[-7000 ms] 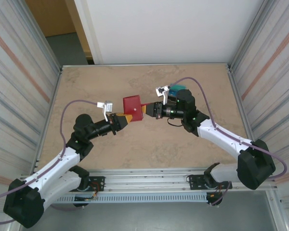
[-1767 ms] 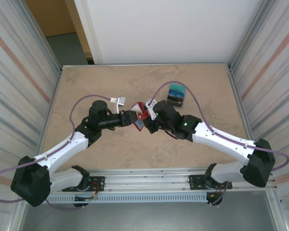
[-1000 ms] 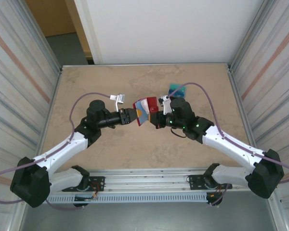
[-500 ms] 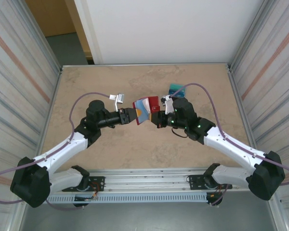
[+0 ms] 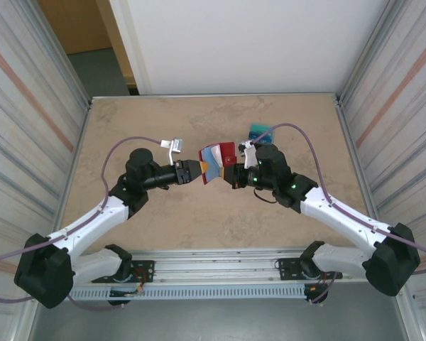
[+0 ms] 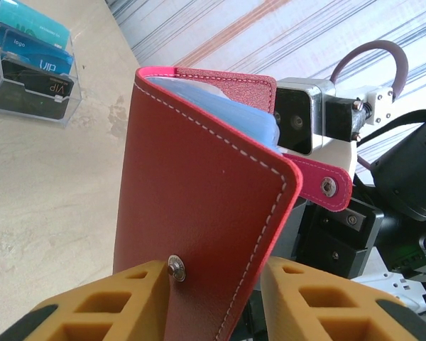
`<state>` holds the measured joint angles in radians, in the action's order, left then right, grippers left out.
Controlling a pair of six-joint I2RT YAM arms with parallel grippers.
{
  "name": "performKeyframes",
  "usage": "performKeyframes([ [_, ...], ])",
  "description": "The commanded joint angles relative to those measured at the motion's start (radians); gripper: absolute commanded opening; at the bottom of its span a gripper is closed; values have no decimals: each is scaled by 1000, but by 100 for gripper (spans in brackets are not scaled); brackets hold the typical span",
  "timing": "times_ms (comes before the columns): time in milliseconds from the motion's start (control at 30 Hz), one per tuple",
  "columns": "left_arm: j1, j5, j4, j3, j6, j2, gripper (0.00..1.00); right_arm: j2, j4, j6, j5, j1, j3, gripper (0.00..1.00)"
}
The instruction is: Take the credit cards out of the card holder
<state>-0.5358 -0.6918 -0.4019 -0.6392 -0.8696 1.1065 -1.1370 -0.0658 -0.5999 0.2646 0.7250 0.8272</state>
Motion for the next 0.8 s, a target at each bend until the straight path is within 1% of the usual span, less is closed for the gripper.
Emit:
performKeyframes([
  [0,11,-31,-41,14,4,-18,38,29,58,-24,26,-7,-8,0],
  [100,11,-30,-47,15,-1,-8,34,34,64,-24,35,-9,-8,0],
  [167,11,-30,-54,18,-2,-7,25,37,61,-23,32,-8,-8,0],
  [233,12,-29,-56,18,-1,-8,20,40,57,-21,32,-9,-10,0],
  [333,11,-28,-56,16,-2,-9,14,43,55,-16,33,-9,-10,7],
  [433,12,-26,-53,14,-4,-9,12,46,57,-7,31,-9,-7,20],
  [533,11,-22,-47,12,-4,-10,9,48,59,12,39,-5,3,30],
  [700,11,-2,-25,10,-4,-10,6,47,32,73,23,35,36,55],
  [767,12,7,-11,7,-4,-10,5,40,5,103,-3,58,58,61],
])
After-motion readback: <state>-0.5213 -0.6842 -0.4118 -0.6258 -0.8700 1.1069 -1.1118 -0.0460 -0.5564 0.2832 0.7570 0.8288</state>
